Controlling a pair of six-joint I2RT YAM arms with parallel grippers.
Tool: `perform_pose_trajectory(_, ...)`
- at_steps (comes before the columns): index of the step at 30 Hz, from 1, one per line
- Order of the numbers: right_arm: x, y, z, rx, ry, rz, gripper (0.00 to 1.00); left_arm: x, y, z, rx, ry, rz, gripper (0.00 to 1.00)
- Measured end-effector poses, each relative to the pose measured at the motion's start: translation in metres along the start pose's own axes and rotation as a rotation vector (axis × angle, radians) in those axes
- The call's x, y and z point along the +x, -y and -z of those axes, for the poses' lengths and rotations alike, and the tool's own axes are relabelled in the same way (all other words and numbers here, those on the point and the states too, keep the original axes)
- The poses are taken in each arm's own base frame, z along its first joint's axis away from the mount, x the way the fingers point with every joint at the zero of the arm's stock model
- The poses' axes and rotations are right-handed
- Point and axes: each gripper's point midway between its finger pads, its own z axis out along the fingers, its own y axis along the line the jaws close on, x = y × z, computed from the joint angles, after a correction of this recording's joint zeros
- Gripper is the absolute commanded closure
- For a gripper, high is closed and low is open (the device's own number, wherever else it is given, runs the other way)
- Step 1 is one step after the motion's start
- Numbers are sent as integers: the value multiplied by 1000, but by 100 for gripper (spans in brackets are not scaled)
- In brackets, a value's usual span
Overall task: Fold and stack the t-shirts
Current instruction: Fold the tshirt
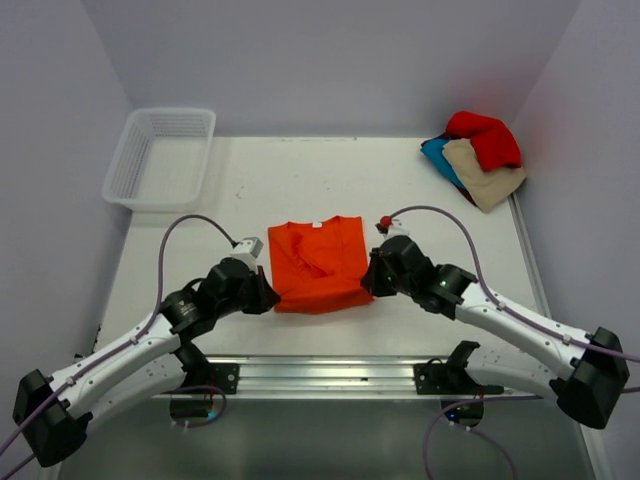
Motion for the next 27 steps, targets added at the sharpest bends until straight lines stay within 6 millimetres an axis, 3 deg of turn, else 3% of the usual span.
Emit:
perform_pose_trajectory(4, -38, -13, -15, 28, 80, 60, 100, -23, -9, -9, -96, 69, -43, 100)
perform_pose_trajectory(8, -75, -25, -29, 35, 153, 82, 100, -62, -4, -13, -142, 188, -78, 100)
perform_pose_trajectory(12, -101, -22, -45, 62, 186, 83, 100, -91, -6, -22, -182, 259, -102, 100)
perform_pose_trajectory(14, -117, -17, -58, 85, 197, 72, 100, -101, -16, -30, -215, 277, -99, 100)
perform_pose_trajectory(17, -141, -2, -87, 137, 203, 45, 100, -120, -48, -49, -304, 293, -65, 100)
perform_pose_trajectory(18, -150, 3, -101, 155, 201, 33, 84, -129, -59, -56, -332, 304, -48, 99)
perform_pose_trajectory(19, -159, 10, -117, 179, 193, 21, 63, -137, -66, -62, -350, 313, -36, 91)
perform_pose_trajectory(20, -172, 15, -136, 203, 194, 10, 28, -148, -77, -71, -378, 324, -22, 81)
perform_pose_trajectory(21, -186, 20, -155, 226, 201, -1, 19, -162, -85, -80, -402, 338, -11, 62)
perform_pose_trajectory(22, -201, 26, -176, 247, 208, -7, 15, -177, -97, -89, -433, 353, 4, 21)
perform_pose_trajectory(23, -214, 31, -191, 260, 223, -12, 8, -191, -107, -98, -456, 368, 23, 11)
perform_pose_trajectory(24, -224, 39, -208, 277, 237, -21, 5, -204, -116, -105, -474, 383, 50, 1)
perform_pose_trajectory(25, -227, 48, -218, 291, 243, -25, 2, -217, -124, -111, -489, 396, 66, 0)
perform_pose_trajectory(27, -220, 68, -221, 325, 236, -31, 1, -237, -134, -114, -510, 423, 93, 0)
